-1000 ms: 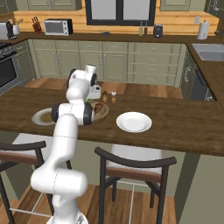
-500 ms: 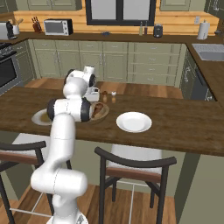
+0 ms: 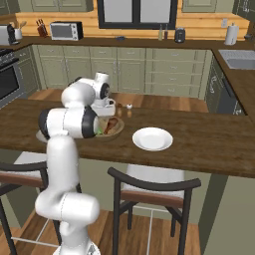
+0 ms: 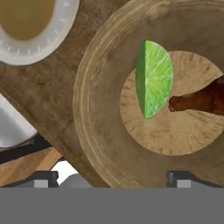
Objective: Pick the chicken drumstick and lemon wedge from their plates and place them in the bowl. Then put the bowl in the fridge.
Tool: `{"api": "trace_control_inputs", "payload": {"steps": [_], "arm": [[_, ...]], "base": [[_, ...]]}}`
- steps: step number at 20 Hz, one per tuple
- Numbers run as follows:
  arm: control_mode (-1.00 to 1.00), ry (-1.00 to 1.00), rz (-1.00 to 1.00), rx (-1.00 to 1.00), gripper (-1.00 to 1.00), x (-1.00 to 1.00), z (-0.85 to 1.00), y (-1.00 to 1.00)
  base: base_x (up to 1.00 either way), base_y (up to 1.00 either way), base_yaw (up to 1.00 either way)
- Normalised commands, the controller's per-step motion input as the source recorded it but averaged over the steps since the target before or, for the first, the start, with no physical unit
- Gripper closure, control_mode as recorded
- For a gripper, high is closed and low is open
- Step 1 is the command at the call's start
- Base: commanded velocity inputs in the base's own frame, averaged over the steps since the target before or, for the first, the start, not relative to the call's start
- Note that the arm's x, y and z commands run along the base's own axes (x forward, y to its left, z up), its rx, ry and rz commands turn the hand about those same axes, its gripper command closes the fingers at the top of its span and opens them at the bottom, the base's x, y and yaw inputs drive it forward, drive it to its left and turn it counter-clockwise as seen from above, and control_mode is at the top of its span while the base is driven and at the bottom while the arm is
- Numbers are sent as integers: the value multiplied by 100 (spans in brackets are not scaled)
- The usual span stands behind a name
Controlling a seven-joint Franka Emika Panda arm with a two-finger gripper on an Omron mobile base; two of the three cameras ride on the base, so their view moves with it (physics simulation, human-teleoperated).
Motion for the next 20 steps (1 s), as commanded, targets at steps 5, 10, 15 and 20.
{"api": "trace_control_inputs", "payload": {"steps": [5, 10, 15, 20], "arm": [[-100, -3, -27, 0, -100, -92, 0, -66], [-100, -3, -23, 0, -100, -59, 0, -77], [-100, 0, -27, 0, -100, 15, -8, -8], [-100, -1, -41, 0, -100, 58, -1, 0]], "base": [[0, 0, 0], [0, 0, 0], [0, 0, 0], [0, 0, 0]]}}
